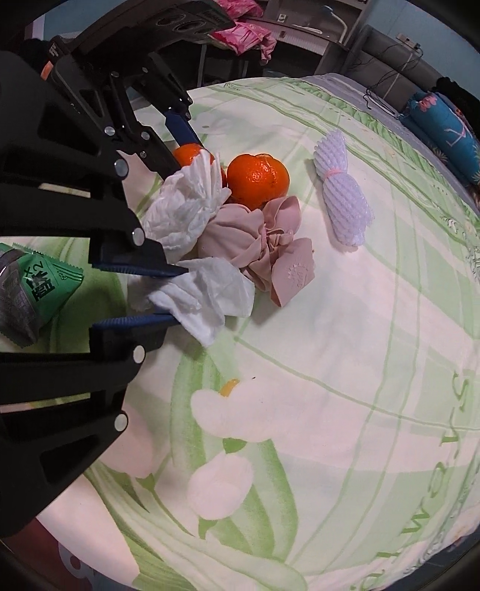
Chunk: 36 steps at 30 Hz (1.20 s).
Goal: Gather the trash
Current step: 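Grasp a mandarin orange with the left tool while the right tool grasps the white crumpled tissue, then lift the orange and tissue and carry both over the yellow bin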
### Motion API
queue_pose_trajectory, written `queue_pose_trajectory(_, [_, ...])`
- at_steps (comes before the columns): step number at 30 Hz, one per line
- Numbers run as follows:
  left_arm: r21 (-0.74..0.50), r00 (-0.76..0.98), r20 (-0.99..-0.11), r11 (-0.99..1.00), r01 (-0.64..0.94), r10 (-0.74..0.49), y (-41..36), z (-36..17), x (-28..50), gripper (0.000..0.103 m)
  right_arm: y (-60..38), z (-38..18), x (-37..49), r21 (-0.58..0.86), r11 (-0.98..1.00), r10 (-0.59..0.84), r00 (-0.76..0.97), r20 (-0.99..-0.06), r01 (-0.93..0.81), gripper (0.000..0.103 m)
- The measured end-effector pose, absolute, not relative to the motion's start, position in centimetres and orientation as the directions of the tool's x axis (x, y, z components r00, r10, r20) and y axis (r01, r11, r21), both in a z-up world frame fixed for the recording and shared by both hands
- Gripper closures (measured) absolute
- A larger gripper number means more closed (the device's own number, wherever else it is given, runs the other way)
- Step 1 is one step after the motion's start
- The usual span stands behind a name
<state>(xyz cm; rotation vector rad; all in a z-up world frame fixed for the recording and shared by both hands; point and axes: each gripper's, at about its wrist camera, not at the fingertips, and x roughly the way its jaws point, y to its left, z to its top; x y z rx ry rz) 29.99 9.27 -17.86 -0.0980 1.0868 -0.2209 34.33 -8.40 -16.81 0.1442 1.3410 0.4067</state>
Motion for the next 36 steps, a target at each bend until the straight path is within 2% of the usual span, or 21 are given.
queue_pose_trajectory(18, [-0.177,0.473,-0.854,0.976,0.13,-0.218,9.7,-15.8,26.9,0.067,-11.3,-12.8,32.2,0.353,0.917,0.393,0.279,-0.876,-0.183,0.088])
queue_pose_trajectory(36, [-0.171,0.56,-0.791,0.968,0.184,-0.246,8.3,-9.1,21.5,0.068,-17.0,-6.7,26.5,0.392,0.9,0.435,0.39,-0.812,-0.188,0.088])
